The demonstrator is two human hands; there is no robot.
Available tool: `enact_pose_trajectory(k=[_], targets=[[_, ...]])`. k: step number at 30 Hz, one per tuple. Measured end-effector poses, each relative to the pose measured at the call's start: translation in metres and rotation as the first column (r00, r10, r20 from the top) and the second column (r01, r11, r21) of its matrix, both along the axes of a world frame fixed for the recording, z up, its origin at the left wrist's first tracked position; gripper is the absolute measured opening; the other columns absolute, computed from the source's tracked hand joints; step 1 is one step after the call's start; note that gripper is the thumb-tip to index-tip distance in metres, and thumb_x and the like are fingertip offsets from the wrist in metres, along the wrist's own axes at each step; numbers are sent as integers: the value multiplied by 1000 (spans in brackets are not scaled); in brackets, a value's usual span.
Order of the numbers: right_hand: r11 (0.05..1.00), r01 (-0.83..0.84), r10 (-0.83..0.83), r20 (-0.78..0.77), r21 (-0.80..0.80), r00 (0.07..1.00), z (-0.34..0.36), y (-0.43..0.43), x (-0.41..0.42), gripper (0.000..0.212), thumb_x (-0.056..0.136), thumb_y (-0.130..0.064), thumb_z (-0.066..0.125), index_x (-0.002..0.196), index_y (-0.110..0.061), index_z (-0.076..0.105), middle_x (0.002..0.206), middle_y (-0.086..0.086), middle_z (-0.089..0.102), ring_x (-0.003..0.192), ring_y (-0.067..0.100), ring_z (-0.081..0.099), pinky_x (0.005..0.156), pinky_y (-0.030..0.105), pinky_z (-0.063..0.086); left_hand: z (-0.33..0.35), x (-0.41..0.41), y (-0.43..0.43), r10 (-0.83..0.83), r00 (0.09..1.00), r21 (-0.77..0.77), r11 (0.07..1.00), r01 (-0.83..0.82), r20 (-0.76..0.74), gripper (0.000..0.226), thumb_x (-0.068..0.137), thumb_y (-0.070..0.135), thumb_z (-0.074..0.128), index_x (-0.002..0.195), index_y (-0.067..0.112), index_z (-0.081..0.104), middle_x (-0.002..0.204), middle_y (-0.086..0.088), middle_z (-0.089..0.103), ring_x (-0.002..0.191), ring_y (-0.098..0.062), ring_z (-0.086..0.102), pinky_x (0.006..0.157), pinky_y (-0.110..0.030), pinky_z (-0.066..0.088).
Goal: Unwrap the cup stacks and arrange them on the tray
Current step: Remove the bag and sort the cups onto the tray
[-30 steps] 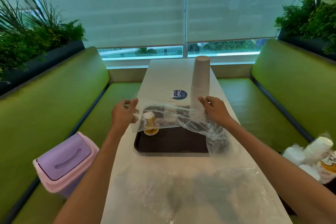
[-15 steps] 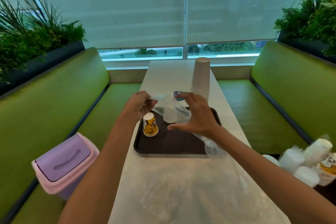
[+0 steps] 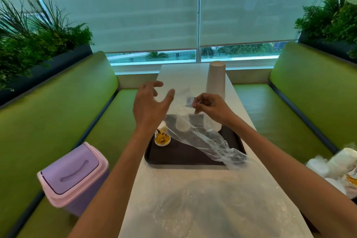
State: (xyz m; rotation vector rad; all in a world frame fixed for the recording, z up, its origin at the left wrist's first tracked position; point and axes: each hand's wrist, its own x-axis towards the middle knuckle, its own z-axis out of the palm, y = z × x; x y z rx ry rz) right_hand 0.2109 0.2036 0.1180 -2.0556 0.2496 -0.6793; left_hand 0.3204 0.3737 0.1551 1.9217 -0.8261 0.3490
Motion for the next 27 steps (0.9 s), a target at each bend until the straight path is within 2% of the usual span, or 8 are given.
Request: enact_pose_trajectory(k=[2, 5, 8, 11, 15, 22, 24, 27], targets=[[998, -57, 56, -27, -10, 998, 3, 2, 3, 18, 88, -4, 65, 81, -21, 62, 68, -6, 67, 61, 0, 65, 74, 19, 53, 1, -2, -6, -54, 984, 120, 992, 33, 168, 47, 80, 48, 70, 115, 17, 62, 108, -5, 51, 100, -18, 50, 82, -33, 44], [992, -123, 124, -62, 18, 990, 3, 4, 4, 18, 88, -2, 63, 83, -19, 63, 65, -15, 68, 63, -1, 65, 70, 16, 52, -2, -2, -15, -106, 986, 222, 972, 75, 131, 33, 86, 42, 65, 104, 14, 67, 102, -3, 60, 97, -21, 58, 81, -34, 46], [991, -108, 114, -78, 78, 990, -4, 5, -3, 6, 92, -13, 60, 96, -15, 64, 78, -11, 69, 72, 0, 66, 72, 14, 50, -10, 6, -17, -162, 986, 48, 985, 164, -49, 18, 92, 26, 61, 88, 10, 67, 72, 4, 62, 67, -16, 62, 67, -31, 50], [999, -17, 27, -230, 44, 973, -26, 1, -18, 30, 95, -36, 51, 113, -16, 63, 99, -3, 65, 92, 8, 61, 83, 19, 45, -15, 13, -16, -215, 954, -117, 974, 194, -210, 16, 95, 18, 57, 86, 7, 65, 63, 3, 60, 45, -1, 53, 53, -18, 44], [995, 93, -97, -264, -27, 960, -66, -2, -33, 30, 88, -53, 49, 82, -27, 61, 77, -7, 61, 74, 9, 57, 70, 23, 43, -18, 24, -13, -237, 907, -230, 960, 162, -349, 19, 96, 14, 53, 78, 12, 61, 64, -2, 59, 39, -2, 49, 44, -12, 38], [988, 148, -155, -192, -47, 969, -81, 2, -30, 25, 95, -22, 58, 72, -30, 53, 73, -6, 58, 72, 11, 54, 64, 25, 46, -23, 39, -6, -136, 902, -219, 975, 47, -411, 20, 97, 15, 52, 80, 10, 61, 64, -2, 58, 33, -2, 47, 38, -14, 36], [989, 149, -144, -180, 18, 973, -80, 1, -28, 25, 96, -18, 55, 73, -27, 55, 73, -4, 59, 70, 13, 55, 67, 32, 48, -26, 44, -3, -73, 937, -161, 987, 18, -342, 19, 97, 19, 52, 86, 7, 62, 61, -1, 59, 33, -3, 46, 42, -19, 40], [985, 122, -88, -251, 124, 964, -74, -4, -29, 24, 99, -15, 51, 78, -21, 60, 74, -1, 61, 66, 10, 57, 64, 27, 48, -33, 53, 5, 40, 986, -29, 999, -46, -163, 22, 97, 26, 53, 87, 9, 63, 61, -1, 61, 48, -11, 56, 58, -30, 47]])
